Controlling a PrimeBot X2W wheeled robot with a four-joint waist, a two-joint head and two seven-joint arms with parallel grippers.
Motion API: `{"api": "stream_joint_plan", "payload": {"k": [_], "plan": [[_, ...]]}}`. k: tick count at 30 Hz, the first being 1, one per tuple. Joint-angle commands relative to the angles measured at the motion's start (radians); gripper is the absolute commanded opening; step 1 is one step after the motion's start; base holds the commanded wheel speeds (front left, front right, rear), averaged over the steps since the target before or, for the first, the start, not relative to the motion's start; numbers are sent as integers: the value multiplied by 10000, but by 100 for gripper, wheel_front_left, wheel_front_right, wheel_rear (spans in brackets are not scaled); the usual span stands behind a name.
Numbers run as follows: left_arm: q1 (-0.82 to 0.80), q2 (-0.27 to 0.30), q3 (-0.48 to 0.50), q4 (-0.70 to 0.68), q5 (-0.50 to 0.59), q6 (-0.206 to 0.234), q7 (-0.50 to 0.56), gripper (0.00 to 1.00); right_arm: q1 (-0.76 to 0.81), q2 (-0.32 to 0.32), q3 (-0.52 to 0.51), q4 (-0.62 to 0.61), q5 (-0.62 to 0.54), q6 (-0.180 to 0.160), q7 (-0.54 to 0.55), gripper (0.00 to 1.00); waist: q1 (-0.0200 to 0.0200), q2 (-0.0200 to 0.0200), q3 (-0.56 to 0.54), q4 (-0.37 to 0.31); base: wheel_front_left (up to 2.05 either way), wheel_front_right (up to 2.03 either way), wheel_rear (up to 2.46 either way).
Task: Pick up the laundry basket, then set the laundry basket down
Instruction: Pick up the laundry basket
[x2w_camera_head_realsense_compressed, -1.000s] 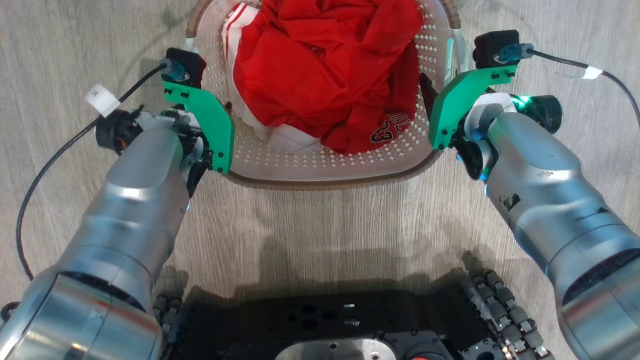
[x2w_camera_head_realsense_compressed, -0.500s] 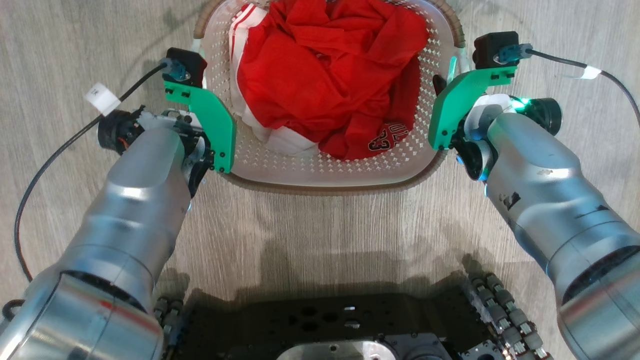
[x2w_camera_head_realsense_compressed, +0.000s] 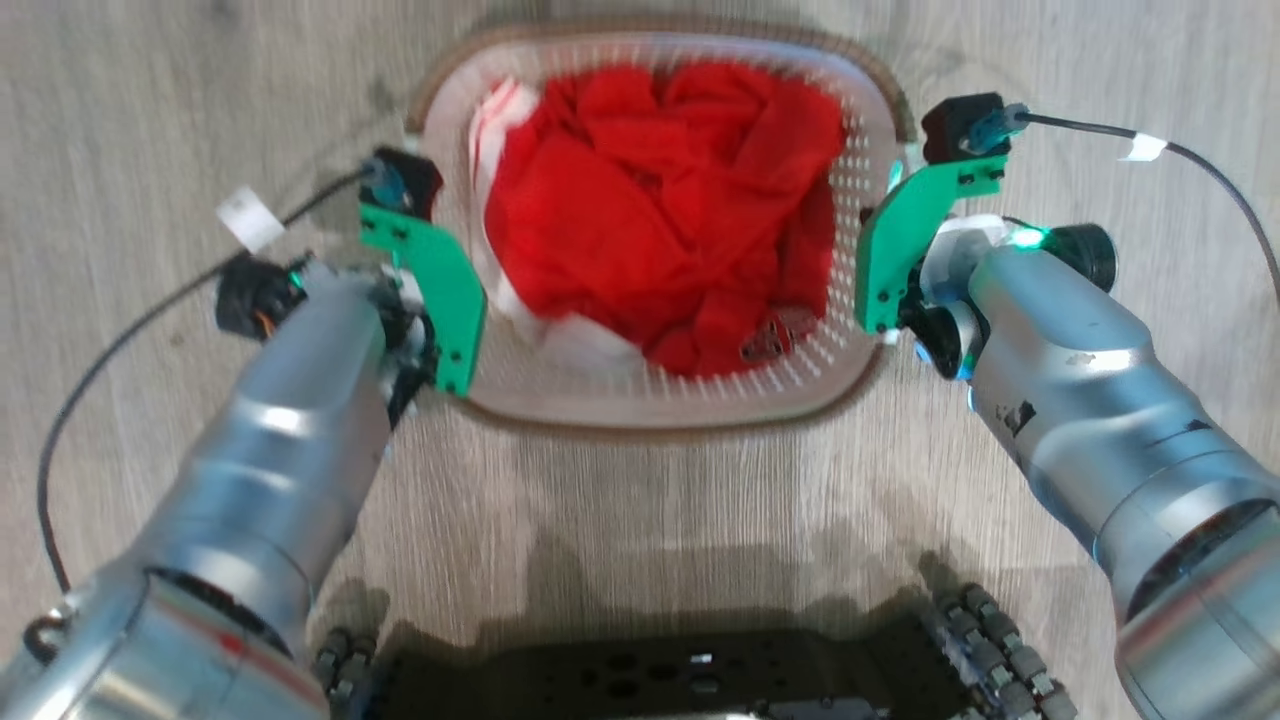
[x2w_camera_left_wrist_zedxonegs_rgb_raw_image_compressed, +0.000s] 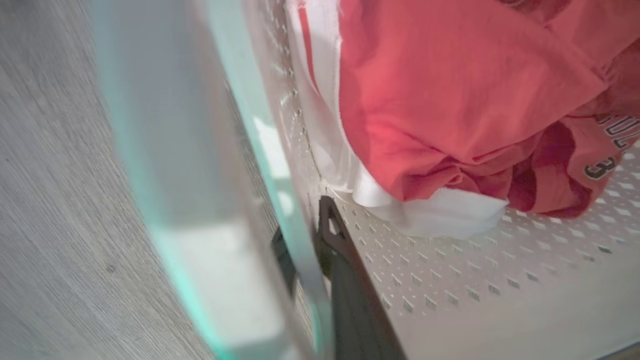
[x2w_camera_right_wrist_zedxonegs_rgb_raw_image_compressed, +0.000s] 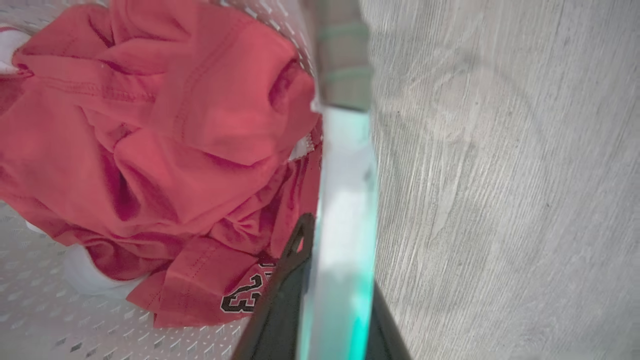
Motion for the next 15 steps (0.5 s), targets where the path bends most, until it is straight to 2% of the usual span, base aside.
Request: {"api": "stream_joint_plan", "payload": {"k": [1,9,15], "plan": [[555,208,-264,-281,-124,-68,317,0,469,171,227,-218,70,25,184,0,0,0,-451,35,0,0,0],[1226,245,-1463,-999,-1109,-71,1309,0,845,72,607,-325,625,25,1294,0,0,0,-2008,259,0,0,0],[1725,480,-2301,-1447,-2061,-72,2009,0,1385,-105,946,-543,1025,25,1786,0,0,0,-3346,432,0,0,0]]}}
